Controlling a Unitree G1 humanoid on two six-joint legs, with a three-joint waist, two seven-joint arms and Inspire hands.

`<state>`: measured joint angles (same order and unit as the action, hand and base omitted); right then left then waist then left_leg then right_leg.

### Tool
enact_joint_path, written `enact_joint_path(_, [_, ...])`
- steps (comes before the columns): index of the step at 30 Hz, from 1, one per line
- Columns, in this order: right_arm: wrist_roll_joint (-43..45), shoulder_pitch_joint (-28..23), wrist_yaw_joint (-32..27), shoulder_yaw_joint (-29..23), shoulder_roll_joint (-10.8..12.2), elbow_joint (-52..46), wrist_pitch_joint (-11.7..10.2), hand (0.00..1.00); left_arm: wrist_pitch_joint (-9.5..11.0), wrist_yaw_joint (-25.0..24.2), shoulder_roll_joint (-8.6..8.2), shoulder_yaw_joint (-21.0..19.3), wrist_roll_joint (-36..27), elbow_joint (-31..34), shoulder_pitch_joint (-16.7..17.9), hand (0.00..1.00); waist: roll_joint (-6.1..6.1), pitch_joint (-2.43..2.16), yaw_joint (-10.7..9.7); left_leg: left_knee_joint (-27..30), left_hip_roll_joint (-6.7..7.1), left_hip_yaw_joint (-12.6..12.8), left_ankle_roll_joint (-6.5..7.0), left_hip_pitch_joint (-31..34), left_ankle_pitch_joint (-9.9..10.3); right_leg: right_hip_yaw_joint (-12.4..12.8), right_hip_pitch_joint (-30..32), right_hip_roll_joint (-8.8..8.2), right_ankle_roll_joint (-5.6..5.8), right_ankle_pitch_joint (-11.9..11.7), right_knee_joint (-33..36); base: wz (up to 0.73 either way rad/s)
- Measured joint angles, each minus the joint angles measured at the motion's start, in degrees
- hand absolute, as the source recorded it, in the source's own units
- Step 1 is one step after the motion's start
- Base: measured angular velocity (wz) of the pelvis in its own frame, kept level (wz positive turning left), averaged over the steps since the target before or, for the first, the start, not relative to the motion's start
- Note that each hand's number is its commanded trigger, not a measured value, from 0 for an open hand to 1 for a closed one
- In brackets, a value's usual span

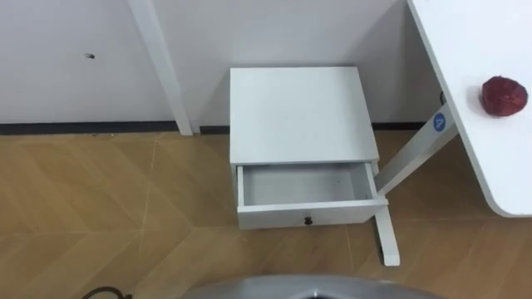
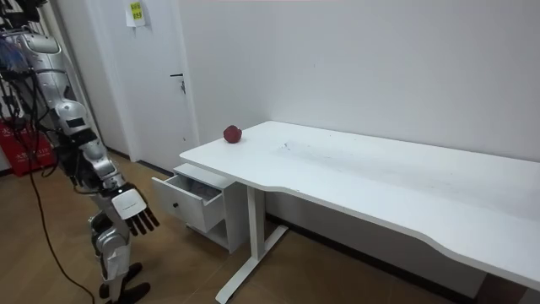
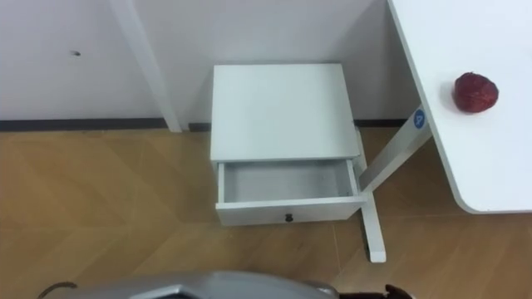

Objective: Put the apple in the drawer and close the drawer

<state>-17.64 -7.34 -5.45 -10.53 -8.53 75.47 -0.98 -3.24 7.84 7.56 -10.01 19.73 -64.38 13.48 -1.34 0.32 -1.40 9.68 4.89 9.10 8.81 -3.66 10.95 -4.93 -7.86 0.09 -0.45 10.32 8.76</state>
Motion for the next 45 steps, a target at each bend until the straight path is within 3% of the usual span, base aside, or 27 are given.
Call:
enact_joint_path(5, [-21.7,-0.3,-1.1,-9.5,-0.5,-1.5,-0.4,0.00,2.0,0.8,0.38,-3.8,-0.1,0.2,0.1,0.00,0.04,0.00,-0.6,0.0,-0.01,0.2,0.00,-0.1,0.0,0.3,0.0,0.05,0.00,0.0,0.1,-0.01])
enact_joint_path(10, [-41.6,-0.6,-3.1,-17.9,-0.5,-8.4,-1.4,0.00,2.7,1.8,0.86,-5.7,-0.2,0.2,0.6,0.00,0.30,-0.04,-1.8,-0.1,-0.01,0.6,0.01,0.0,0.0,0.2,0.3,0.12,0.00,0.0,0.4,-0.05])
enact_joint_path(13, [-50.5,0.0,-3.3,-19.1,-0.7,-9.4,-3.4,0.00,3.6,2.0,1.33,-5.8,-1.6,0.2,0.5,0.00,0.13,-0.08,-2.2,0.0,-0.05,0.6,0.02,0.0,0.0,0.2,0.4,0.08,0.00,0.0,0.4,-0.02])
enact_joint_path(19, [-60.4,0.3,-5.7,-21.5,-0.7,-11.0,-3.5,0.00,3.7,2.0,1.43,-5.8,-2.2,0.0,0.5,0.00,-0.23,-0.20,-2.8,0.0,-0.08,0.6,0.03,0.4,0.0,0.2,1.1,0.10,-0.01,0.0,1.0,0.00])
enact_joint_path(25, [-63.0,0.7,-11.7,-25.7,-1.3,-21.9,-6.0,0.00,3.7,2.2,1.59,-5.8,-2.2,0.8,1.3,0.00,-0.59,-0.30,-3.6,-0.2,-0.08,1.2,0.05,0.3,0.0,1.3,1.3,0.15,0.00,0.0,1.0,-0.05])
enact_joint_path(30, [-62.8,2.0,-17.3,-29.6,-3.5,-28.0,-8.3,0.00,5.0,2.8,2.65,-5.9,-2.2,2.6,2.4,0.00,-1.22,-0.28,-3.6,-0.2,-0.14,1.4,0.06,1.1,0.0,1.7,2.0,0.19,0.00,0.0,1.0,-0.02])
enact_joint_path(34, [-62.6,3.1,-22.2,-30.2,-6.7,-34.0,-10.4,0.00,5.4,2.9,3.03,-7.3,-2.2,3.8,2.8,0.00,-1.59,-0.15,-4.3,0.0,-0.13,1.5,0.10,2.1,-0.1,1.7,3.1,0.21,0.01,0.0,1.1,0.00])
enact_joint_path(38, [-56.9,3.2,-27.5,-30.3,-7.5,-46.5,-12.3,0.00,6.2,2.9,3.10,-7.4,-1.6,4.4,3.0,0.00,-1.95,-0.17,-4.6,0.1,-0.16,1.5,0.10,2.0,-0.1,1.7,3.0,0.48,0.03,0.0,1.0,0.00])
enact_joint_path(45, [-47.7,4.5,-32.8,-29.2,-10.5,-56.5,-13.4,0.00,6.2,3.0,3.31,-7.0,-2.1,5.1,2.6,0.00,-2.47,-0.15,-4.2,-0.1,-0.18,1.3,0.10,2.1,-0.1,1.5,3.1,0.17,0.06,0.0,1.1,0.00])
